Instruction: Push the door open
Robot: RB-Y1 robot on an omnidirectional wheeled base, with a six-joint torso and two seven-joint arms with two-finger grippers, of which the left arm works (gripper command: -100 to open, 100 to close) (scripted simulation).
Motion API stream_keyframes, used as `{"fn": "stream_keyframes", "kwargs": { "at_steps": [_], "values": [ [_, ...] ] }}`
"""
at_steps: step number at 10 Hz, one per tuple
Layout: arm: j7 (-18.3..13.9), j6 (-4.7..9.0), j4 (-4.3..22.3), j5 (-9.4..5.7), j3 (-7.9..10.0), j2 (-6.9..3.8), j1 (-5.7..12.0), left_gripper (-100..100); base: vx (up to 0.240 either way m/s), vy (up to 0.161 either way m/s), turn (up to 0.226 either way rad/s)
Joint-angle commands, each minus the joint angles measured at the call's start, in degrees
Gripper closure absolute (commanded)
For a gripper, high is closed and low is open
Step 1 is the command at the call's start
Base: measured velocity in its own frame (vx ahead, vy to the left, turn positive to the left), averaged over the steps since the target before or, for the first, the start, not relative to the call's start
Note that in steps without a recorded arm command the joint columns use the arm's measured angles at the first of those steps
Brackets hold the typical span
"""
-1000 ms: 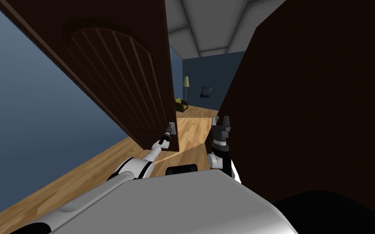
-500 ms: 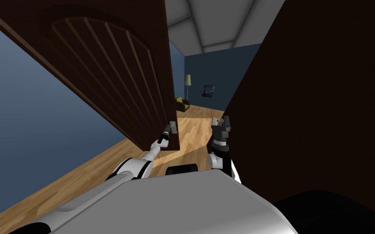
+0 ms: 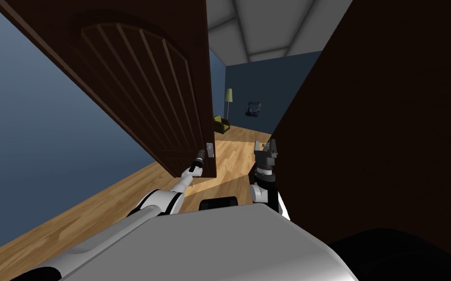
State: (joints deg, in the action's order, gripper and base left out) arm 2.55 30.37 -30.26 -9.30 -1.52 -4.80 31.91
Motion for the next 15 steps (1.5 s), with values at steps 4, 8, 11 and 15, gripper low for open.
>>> {"fn": "stream_keyframes", "kwargs": {
  "at_steps": [4, 8, 11, 15],
  "values": [
    [-0.3, -0.61, -0.1, -0.30, 0.06, 1.51, 0.00, -100, -0.239, -0.093, 0.034],
    [-0.1, -0.03, 0.0, -0.33, 0.28, 0.75, -0.24, -100, 0.089, -0.020, -0.017],
    [0.1, 0.56, 0.1, -0.41, 0.54, 0.65, -0.48, -100, 0.217, -0.024, -0.028],
    [0.1, 0.73, 0.2, -0.43, 0.63, 0.76, -0.56, 100, 0.127, -0.007, -0.009]
  ]
}}
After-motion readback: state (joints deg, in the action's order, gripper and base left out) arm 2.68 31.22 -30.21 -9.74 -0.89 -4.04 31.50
